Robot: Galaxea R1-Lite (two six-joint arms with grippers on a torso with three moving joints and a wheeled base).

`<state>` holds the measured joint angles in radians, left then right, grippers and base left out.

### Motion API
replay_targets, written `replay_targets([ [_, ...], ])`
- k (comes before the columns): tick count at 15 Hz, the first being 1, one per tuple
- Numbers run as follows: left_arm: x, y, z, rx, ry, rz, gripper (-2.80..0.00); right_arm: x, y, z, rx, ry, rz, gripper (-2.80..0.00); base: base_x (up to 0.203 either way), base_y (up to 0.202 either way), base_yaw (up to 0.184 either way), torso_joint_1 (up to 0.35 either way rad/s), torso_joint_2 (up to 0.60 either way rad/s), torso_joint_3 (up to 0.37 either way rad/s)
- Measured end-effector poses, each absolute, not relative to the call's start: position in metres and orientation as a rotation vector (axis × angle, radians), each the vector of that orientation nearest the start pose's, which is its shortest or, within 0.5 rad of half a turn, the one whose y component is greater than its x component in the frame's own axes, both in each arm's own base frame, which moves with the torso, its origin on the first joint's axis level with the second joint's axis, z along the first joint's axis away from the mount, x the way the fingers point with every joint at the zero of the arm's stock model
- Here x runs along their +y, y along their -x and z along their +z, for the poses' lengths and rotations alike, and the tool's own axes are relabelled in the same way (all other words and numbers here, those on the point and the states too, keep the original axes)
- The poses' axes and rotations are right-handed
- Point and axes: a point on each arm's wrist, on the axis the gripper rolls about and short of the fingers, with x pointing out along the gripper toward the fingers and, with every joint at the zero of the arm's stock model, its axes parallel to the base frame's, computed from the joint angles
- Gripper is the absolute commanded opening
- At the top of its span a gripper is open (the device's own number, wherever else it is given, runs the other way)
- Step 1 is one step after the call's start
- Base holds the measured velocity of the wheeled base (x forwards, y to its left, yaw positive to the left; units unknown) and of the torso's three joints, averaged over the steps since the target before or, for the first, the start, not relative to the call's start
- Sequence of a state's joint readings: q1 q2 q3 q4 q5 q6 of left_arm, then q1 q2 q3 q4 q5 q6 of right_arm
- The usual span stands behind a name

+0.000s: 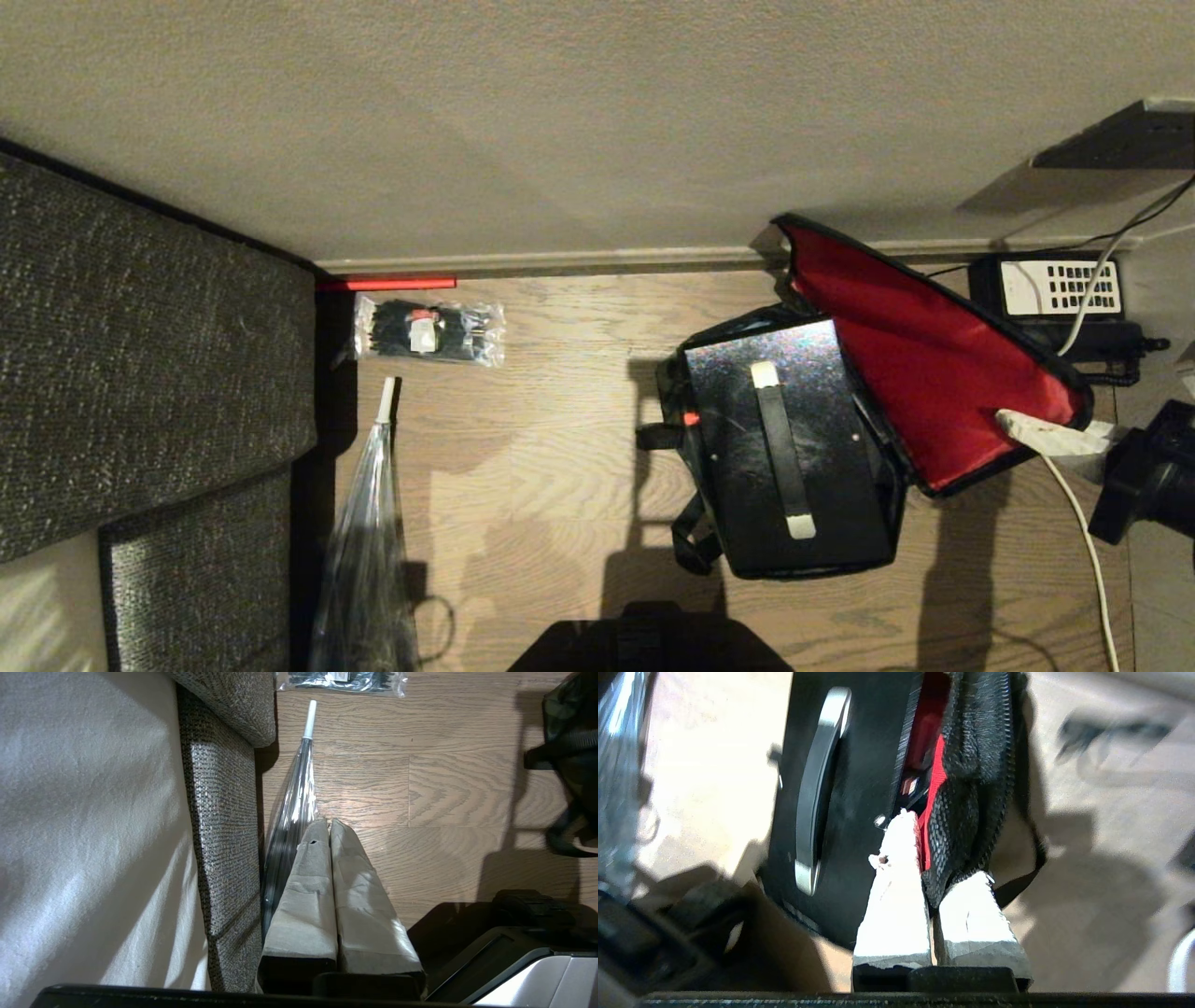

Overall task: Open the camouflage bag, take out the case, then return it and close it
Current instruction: Close the top of the storage box

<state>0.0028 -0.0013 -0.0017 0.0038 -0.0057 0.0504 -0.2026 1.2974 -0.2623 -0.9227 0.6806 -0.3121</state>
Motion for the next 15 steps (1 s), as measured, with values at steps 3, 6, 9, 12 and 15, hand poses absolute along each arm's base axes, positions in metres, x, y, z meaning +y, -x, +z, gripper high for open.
replay_targets([
  [3, 0.0, 0.023, 0.076, 0.0, -0.05, -0.003, -2.8, -0.017, -0.157, 0.179, -0.041, 0.29, 0.48, -2.8, 0.0, 0.0, 0.0, 0.0, 0.0, 0.0],
  [6, 0.0, 0.023, 0.075, 0.001, -0.05, -0.003, -2.8, -0.012, -0.144, 0.187, -0.094, 0.311, 0.491, -2.8, 0.0, 0.0, 0.0, 0.0, 0.0, 0.0],
  [9, 0.0, 0.023, 0.075, 0.001, -0.05, -0.003, -2.8, -0.011, -0.143, 0.192, -0.111, 0.299, 0.493, -2.8, 0.0, 0.0, 0.0, 0.0, 0.0, 0.0],
  [12, 0.0, 0.023, 0.076, 0.001, -0.05, -0.003, -2.8, -0.012, -0.145, 0.176, -0.031, 0.262, 0.498, -2.8, 0.0, 0.0, 0.0, 0.0, 0.0, 0.0],
  [15, 0.0, 0.023, 0.076, 0.001, -0.05, -0.003, -2.8, -0.016, -0.164, 0.181, -0.022, 0.256, 0.478, -2.8, 0.0, 0.0, 0.0, 0.0, 0.0, 0.0],
])
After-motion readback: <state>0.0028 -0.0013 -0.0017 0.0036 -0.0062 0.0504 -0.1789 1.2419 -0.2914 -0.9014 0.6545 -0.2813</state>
